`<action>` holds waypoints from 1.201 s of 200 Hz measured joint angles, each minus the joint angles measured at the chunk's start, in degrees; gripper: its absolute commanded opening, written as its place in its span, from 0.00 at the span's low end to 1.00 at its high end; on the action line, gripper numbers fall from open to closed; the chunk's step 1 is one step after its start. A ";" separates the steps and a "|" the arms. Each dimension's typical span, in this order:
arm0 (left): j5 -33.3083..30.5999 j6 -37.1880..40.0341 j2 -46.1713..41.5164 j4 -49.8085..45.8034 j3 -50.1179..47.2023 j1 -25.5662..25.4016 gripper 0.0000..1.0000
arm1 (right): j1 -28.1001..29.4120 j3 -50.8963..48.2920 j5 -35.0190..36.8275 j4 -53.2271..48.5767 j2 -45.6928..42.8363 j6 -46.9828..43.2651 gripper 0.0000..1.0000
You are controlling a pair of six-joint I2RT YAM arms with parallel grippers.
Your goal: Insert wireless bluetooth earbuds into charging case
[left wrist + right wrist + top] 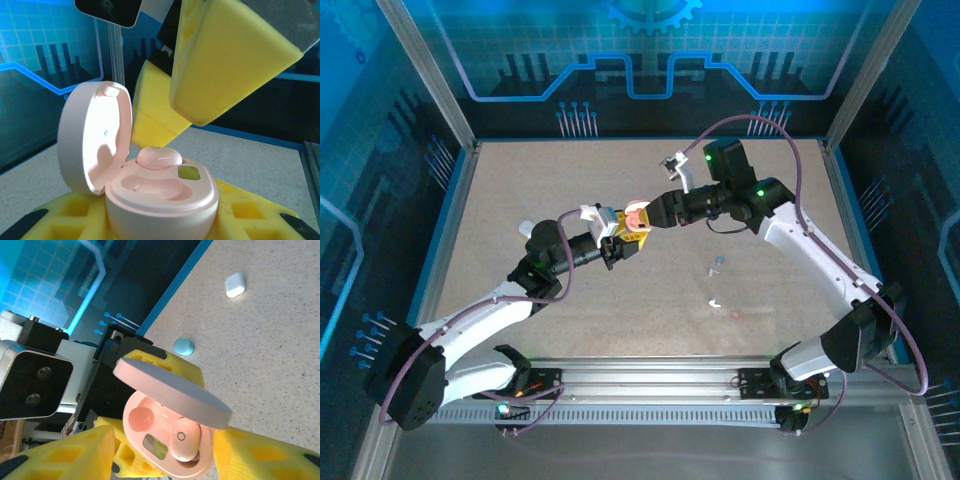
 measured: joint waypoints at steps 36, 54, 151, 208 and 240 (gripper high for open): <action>0.00 0.00 0.00 1.22 -0.02 -0.33 0.38 | -0.13 0.00 3.04 0.02 -1.95 0.79 0.62; 0.00 0.00 0.00 1.68 -0.02 -0.37 0.38 | -1.11 -0.09 3.82 0.22 -2.93 2.58 0.61; -0.02 -1.51 0.15 4.26 -0.04 -0.63 0.40 | -3.02 -3.41 -9.18 5.62 3.19 11.32 0.58; 0.00 -1.49 0.22 4.00 -0.07 -0.96 0.40 | -2.58 -3.41 -12.70 6.12 3.61 10.93 0.42; -0.02 -1.42 0.22 2.91 -0.07 -1.03 0.40 | -2.05 -2.21 -12.20 3.91 4.07 9.14 0.38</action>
